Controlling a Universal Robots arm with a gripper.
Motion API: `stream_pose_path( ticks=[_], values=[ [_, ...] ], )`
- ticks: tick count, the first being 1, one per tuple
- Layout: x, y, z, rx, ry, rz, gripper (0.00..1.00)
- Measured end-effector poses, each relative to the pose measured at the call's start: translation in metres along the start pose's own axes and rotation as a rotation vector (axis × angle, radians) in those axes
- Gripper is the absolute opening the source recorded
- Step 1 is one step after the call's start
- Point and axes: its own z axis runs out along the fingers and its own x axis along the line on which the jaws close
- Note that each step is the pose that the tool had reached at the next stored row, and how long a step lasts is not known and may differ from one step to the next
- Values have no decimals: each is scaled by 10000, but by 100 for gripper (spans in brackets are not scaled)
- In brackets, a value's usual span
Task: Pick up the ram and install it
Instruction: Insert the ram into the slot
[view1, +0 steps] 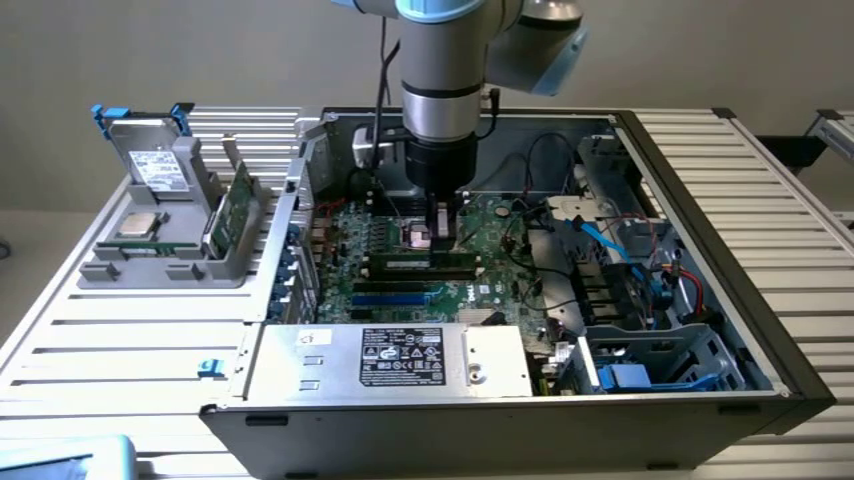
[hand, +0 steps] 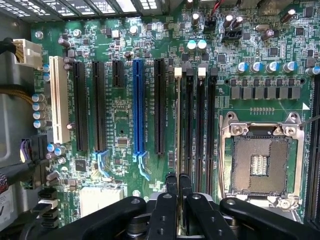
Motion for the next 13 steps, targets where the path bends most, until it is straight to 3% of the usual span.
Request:
stream_pose_path(
  ticks=[13],
  values=[
    [-13, 18, 10, 39, 76, 3, 13]
  ],
)
